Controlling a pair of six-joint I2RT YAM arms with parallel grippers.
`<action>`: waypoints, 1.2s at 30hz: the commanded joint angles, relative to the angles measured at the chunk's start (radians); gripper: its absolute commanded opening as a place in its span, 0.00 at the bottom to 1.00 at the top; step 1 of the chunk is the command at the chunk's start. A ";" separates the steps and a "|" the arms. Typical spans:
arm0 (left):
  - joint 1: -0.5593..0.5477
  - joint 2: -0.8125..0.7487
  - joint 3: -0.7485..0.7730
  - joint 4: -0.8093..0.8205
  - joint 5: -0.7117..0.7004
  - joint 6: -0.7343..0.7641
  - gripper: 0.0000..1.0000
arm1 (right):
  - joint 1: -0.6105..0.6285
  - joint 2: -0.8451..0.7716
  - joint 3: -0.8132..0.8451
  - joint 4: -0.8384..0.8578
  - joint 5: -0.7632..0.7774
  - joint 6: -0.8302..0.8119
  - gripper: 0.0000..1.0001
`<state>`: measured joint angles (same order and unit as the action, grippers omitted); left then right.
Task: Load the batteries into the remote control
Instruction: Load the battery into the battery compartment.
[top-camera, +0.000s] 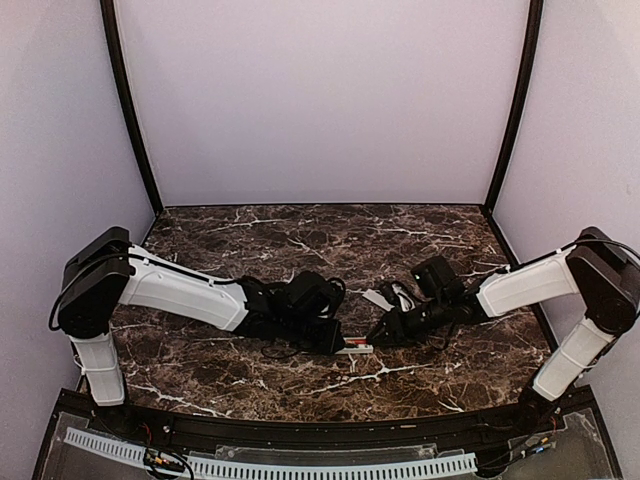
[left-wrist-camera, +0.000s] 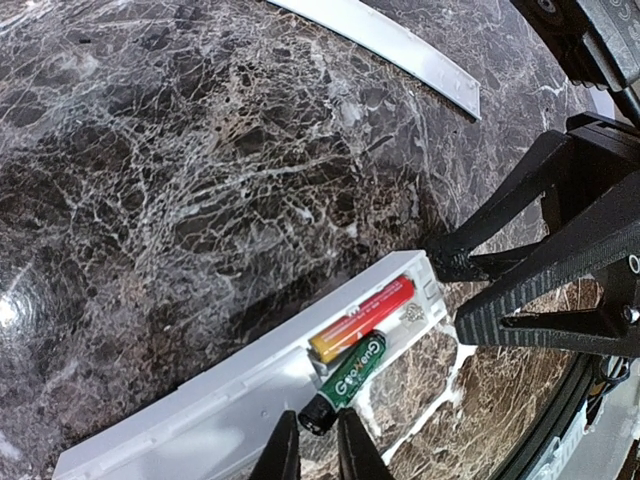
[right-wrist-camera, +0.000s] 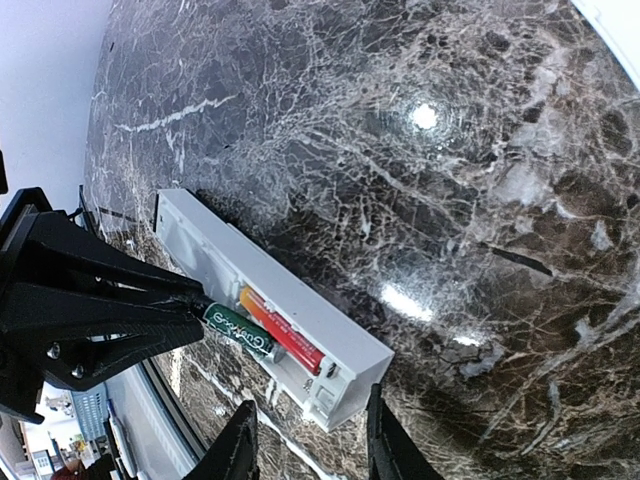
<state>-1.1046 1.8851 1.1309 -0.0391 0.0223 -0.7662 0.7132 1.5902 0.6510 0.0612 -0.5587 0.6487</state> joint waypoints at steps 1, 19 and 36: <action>-0.004 0.015 0.026 -0.020 0.002 0.015 0.14 | 0.008 0.019 -0.016 0.032 -0.008 0.005 0.34; -0.005 0.070 0.079 -0.028 0.041 0.037 0.08 | 0.007 0.051 -0.018 0.107 -0.044 0.032 0.31; -0.014 0.033 0.067 -0.053 0.024 0.041 0.09 | -0.001 0.010 0.033 -0.014 0.009 -0.034 0.31</action>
<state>-1.1053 1.9450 1.2018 -0.0479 0.0479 -0.7406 0.7132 1.6272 0.6548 0.0879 -0.5758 0.6510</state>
